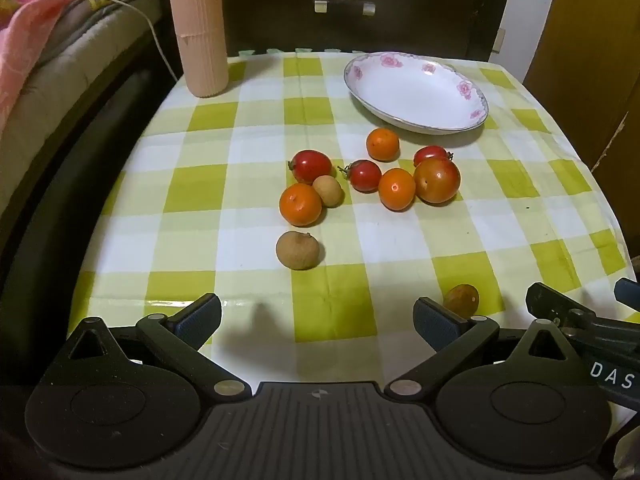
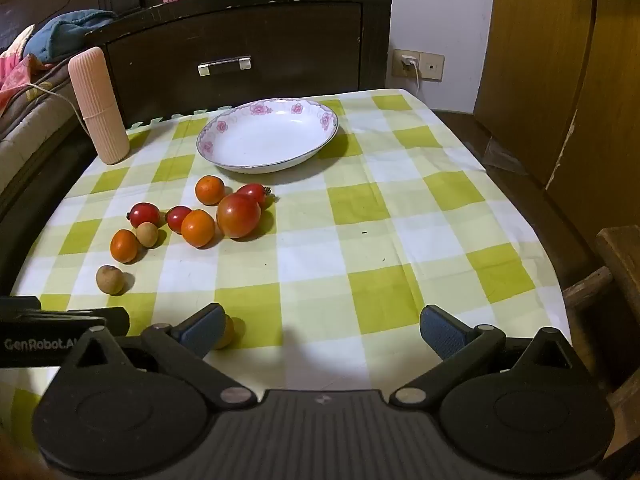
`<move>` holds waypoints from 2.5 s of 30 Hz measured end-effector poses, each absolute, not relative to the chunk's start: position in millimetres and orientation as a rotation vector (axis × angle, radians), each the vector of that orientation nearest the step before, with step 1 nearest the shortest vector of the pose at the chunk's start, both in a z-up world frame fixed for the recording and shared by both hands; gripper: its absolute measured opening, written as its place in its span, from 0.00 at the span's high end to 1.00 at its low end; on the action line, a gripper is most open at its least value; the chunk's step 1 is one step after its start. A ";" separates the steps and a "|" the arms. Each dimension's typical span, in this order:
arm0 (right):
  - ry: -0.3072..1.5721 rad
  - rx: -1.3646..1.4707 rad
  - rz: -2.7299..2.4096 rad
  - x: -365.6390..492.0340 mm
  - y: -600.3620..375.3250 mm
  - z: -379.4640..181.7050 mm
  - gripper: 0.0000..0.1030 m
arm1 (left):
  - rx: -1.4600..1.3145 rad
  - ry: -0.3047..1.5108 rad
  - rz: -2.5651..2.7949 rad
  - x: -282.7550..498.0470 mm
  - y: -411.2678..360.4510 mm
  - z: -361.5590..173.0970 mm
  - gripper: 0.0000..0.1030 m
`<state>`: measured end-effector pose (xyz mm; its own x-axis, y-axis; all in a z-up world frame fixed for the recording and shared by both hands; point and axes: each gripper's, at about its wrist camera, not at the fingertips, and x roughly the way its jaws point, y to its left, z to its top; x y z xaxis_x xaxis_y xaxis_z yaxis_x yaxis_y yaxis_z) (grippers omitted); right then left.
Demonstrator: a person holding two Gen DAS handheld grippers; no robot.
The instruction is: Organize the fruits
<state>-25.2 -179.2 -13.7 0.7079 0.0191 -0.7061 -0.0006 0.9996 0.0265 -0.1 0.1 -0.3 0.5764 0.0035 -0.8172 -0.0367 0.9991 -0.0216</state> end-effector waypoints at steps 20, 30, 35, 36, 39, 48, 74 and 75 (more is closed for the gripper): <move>0.798 0.020 0.009 -23.0 -178.0 -17.1 0.01 | -0.044 0.975 0.035 0.6 0.4 -6.6 0.00; 0.803 0.023 0.010 -22.5 -177.2 -18.7 0.01 | -0.043 0.976 0.035 -0.5 0.9 -7.0 0.01; 0.807 0.023 0.011 -22.5 -177.1 -19.6 0.01 | -0.033 0.977 0.038 -1.0 1.4 -6.9 0.01; 0.808 0.023 0.011 -22.6 -177.0 -20.1 0.01 | -0.029 0.977 0.039 -0.8 0.9 -6.8 0.01; 0.812 0.023 0.014 -22.5 -176.5 -20.8 0.01 | -0.025 0.978 0.043 -0.5 -0.6 -6.7 0.01; 0.821 0.025 0.017 -21.4 -176.0 -21.0 0.01 | -0.025 0.980 0.044 -0.7 -0.6 -7.4 0.01; 0.828 0.022 0.018 -21.2 -174.7 -23.6 0.01 | -0.006 0.988 0.049 -0.1 -1.0 -7.4 0.02; 0.828 0.023 0.018 -21.1 -174.8 -23.5 0.01 | -0.006 0.989 0.049 0.1 -0.9 -7.3 0.02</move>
